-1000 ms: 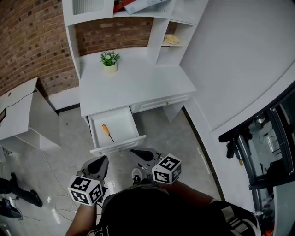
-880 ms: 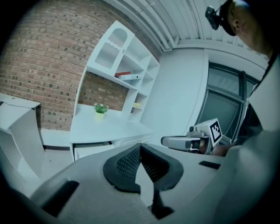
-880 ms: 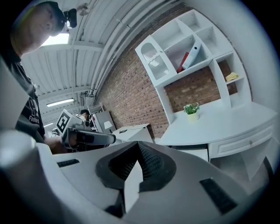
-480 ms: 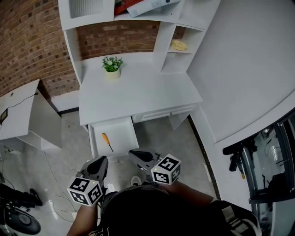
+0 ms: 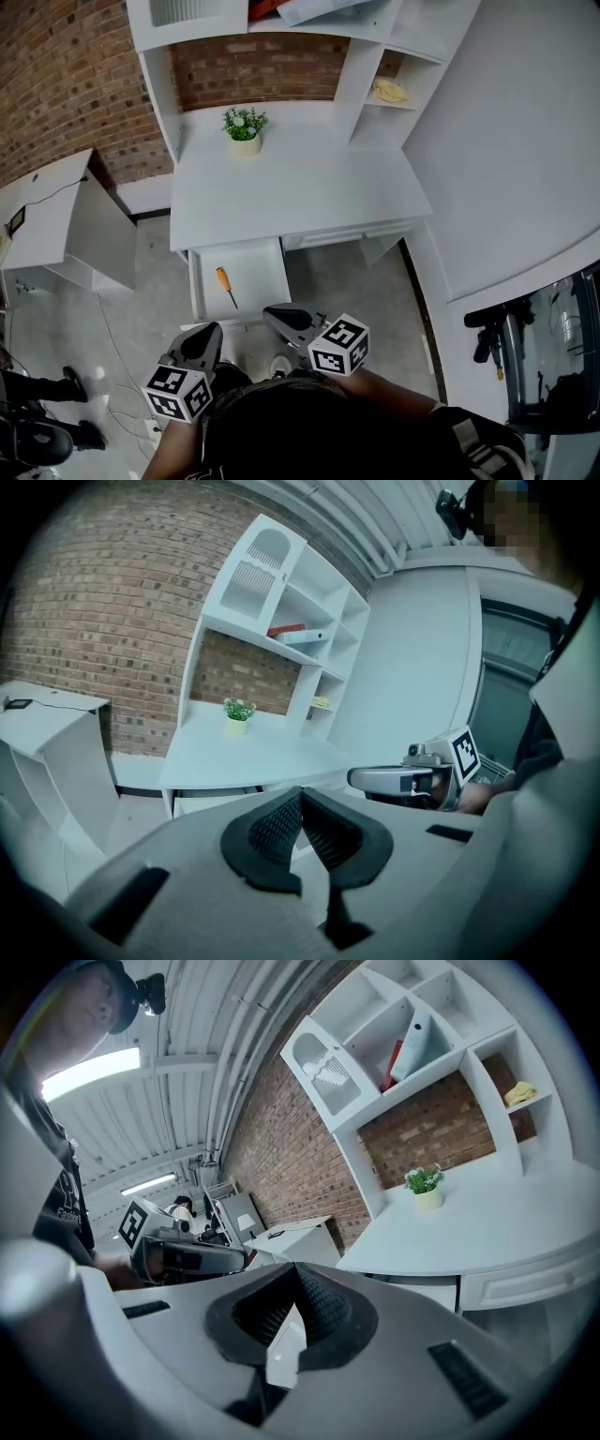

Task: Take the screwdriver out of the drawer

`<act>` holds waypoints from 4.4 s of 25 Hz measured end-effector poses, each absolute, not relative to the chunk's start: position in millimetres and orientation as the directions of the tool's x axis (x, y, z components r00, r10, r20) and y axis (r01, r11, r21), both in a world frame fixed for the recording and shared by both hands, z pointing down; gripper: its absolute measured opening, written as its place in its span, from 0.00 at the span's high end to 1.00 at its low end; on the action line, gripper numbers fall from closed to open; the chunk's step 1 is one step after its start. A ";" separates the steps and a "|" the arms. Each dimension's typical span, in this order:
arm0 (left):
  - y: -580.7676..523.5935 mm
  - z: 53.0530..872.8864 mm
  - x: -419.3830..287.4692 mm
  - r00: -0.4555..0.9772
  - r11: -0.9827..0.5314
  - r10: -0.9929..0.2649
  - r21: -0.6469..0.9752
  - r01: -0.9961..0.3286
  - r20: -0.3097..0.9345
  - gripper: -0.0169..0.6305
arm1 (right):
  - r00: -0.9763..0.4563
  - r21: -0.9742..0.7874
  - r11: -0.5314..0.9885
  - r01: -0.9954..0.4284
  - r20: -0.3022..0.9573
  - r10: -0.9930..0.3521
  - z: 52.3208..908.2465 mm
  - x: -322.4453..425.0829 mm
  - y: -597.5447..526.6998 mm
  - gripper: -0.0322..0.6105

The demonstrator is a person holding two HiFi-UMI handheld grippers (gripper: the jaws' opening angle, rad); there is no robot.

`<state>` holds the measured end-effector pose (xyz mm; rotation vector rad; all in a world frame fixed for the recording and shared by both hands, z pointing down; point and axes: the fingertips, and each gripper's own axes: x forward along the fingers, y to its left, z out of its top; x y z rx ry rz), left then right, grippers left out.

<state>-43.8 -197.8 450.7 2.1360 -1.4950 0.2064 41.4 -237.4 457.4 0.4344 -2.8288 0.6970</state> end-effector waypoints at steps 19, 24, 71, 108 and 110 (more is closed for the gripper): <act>-263.7 462.3 -138.9 0.430 -0.321 -0.776 0.298 -0.899 0.462 0.95 | -0.886 -0.391 0.818 -0.421 0.369 -0.280 470.7 -42.7 -299.3 0.94; -273.7 498.8 -172.9 0.464 -0.372 -0.710 0.277 -0.886 0.530 0.95 | -0.845 -0.353 0.809 -0.470 0.446 -0.296 495.3 -74.7 -313.1 0.94; -295.1 650.8 -297.6 0.504 -0.237 -0.564 0.457 -0.858 0.654 0.95 | -0.315 -0.214 0.628 -0.748 0.948 -0.052 892.8 -125.6 -374.7 0.83; -283.5 639.0 -312.3 0.479 -0.218 -0.602 0.446 -0.868 0.639 0.95 | -0.233 -0.161 0.726 -0.669 0.972 0.001 902.7 -132.4 -378.8 0.84; -286.5 633.5 -309.8 0.488 -0.236 -0.609 0.445 -0.864 0.625 0.95 | -0.235 -0.147 0.755 -0.639 0.972 -0.010 891.3 -134.7 -380.1 0.84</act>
